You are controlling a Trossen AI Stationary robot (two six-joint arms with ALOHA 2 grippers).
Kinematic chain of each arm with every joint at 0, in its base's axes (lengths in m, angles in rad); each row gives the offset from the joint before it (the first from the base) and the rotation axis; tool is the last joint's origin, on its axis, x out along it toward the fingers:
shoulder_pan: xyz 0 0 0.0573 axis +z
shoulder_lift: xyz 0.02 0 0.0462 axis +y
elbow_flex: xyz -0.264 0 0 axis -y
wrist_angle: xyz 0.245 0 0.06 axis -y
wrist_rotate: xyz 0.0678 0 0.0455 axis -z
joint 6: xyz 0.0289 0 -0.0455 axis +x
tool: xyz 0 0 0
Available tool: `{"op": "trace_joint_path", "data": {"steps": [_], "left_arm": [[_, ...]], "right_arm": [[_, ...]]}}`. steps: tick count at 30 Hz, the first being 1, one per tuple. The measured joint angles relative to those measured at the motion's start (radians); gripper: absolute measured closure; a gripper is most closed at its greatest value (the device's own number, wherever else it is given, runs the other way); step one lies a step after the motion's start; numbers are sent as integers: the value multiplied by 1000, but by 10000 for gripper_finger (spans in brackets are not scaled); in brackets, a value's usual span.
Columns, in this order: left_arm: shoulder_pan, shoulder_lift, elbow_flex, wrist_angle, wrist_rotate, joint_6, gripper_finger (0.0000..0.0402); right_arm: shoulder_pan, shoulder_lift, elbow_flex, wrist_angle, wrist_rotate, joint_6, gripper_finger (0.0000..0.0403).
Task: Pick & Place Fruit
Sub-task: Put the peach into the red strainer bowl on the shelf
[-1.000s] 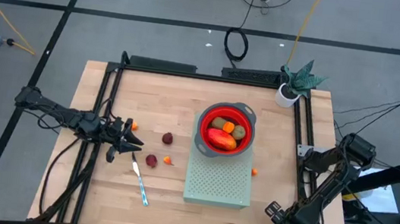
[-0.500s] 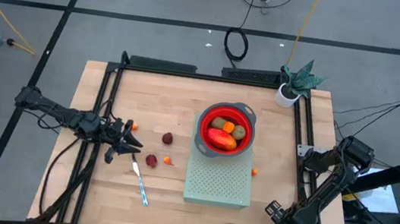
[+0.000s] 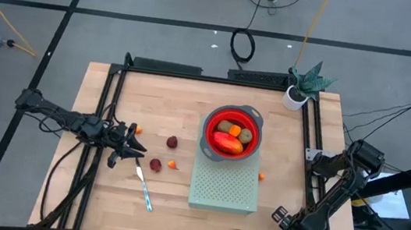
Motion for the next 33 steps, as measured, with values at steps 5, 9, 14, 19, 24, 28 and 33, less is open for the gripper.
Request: {"op": "trace_joint_path", "data": {"steps": [5,9,14,19,24,28,33], "left_arm": [[0,0,0,0,0,0,300],[0,0,0,-1,0,1,300],[0,0,0,-1,0,1,300],[0,0,0,-1,0,0,300],[0,0,0,-1,0,-8,300],[0,0,0,-1,0,-33,300],[0,0,0,-1,0,-31,300]], "right_arm": [[-1,0,0,0,2,-4,262],[-2,-1,0,0,24,-2,273],[-24,-1,0,-1,55,3,287],[-64,-1,0,-15,94,4,310],[-114,-1,0,-43,108,8,340],[-138,-1,0,-51,104,77,354],[-147,-6,0,-54,65,218,339]]}}
